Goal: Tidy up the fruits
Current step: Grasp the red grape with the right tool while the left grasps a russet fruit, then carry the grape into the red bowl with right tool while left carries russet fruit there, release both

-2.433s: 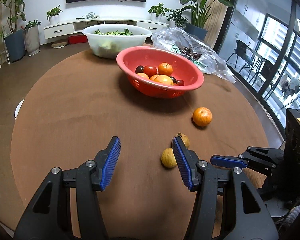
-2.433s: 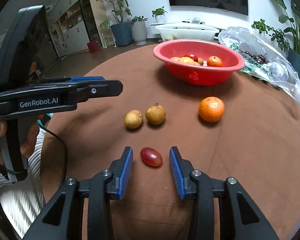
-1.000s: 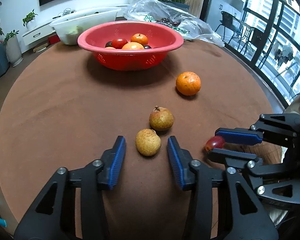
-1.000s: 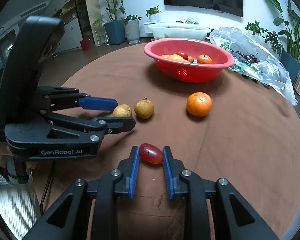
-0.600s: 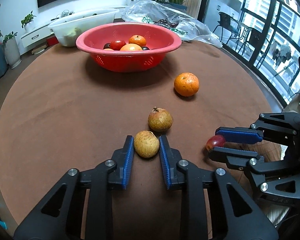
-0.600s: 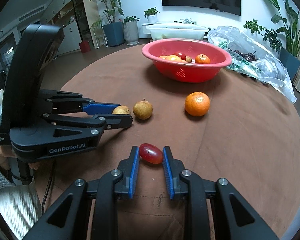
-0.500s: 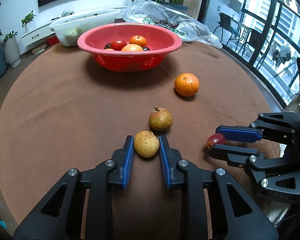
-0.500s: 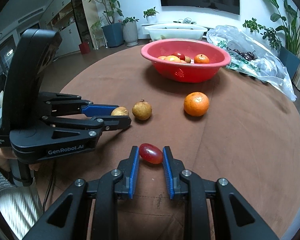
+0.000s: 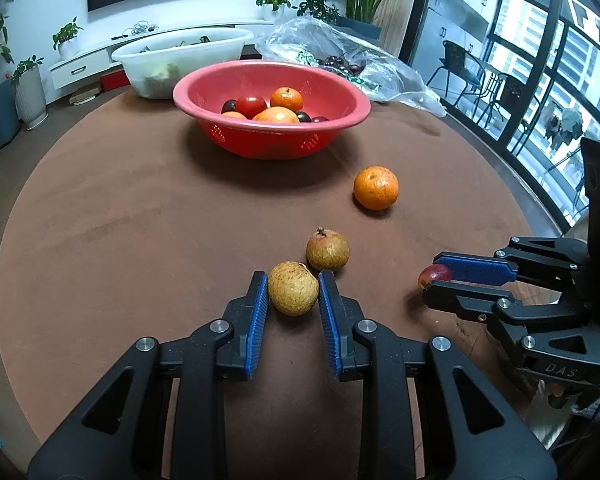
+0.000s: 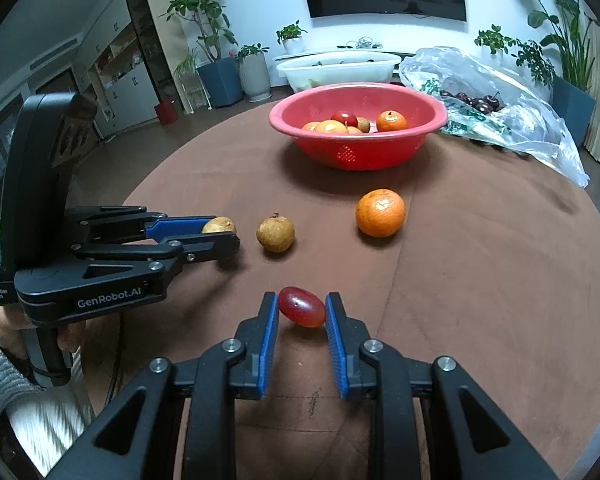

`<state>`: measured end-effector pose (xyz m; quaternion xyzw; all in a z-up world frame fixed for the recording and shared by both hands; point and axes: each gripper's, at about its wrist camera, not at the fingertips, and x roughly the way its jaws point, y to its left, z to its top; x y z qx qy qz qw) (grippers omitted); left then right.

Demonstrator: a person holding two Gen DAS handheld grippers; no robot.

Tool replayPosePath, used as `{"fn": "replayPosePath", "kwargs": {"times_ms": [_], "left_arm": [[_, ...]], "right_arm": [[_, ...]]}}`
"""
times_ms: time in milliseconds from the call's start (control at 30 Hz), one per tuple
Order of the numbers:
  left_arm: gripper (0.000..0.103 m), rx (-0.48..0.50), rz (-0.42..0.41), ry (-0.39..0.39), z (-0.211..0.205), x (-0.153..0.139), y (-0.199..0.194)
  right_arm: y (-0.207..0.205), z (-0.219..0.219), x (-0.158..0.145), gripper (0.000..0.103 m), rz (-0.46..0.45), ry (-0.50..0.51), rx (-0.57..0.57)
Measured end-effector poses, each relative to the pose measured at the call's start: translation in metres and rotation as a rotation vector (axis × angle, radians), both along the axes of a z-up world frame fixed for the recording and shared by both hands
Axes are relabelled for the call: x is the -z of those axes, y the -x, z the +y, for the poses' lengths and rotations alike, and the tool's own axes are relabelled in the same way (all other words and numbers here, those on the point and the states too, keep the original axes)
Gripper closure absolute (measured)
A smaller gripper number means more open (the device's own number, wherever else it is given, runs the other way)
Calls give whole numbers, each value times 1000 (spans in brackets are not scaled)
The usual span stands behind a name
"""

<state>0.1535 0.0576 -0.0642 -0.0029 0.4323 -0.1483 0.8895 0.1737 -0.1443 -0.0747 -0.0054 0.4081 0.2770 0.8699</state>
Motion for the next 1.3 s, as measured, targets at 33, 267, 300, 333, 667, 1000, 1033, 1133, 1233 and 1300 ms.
{"fn": "replayPosePath", "kwargs": {"times_ms": [33, 267, 300, 333, 667, 1000, 1033, 1133, 1233, 1300], "left_arm": [[79, -1, -1, 0, 0, -1, 0], [79, -6, -9, 7, 1, -6, -1], [79, -7, -10, 5, 1, -7, -2], [79, -6, -11, 5, 1, -8, -3], [79, -3, -28, 2, -3, -16, -11], [79, 0, -39, 5, -4, -22, -22], [79, -1, -42, 4, -4, -23, -24], [79, 0, -45, 4, -4, -26, -28], [79, 1, -49, 7, -2, -29, -32], [79, -2, -53, 5, -1, -31, -36]], "right_arm": [[-1, -1, -1, 77, 2, -9, 4], [-6, -10, -6, 77, 14, -65, 27], [-7, -12, -7, 77, 16, -74, 31], [-8, -14, -8, 77, 18, -85, 36], [-18, -24, -17, 77, 14, -139, 63], [-29, -34, -28, 77, 1, -172, 90], [-31, -34, -29, 77, -1, -173, 90], [-38, -33, -34, 77, -12, -174, 92], [-43, -32, -39, 77, -21, -176, 92], [-50, -31, -41, 77, -25, -179, 92]]}}
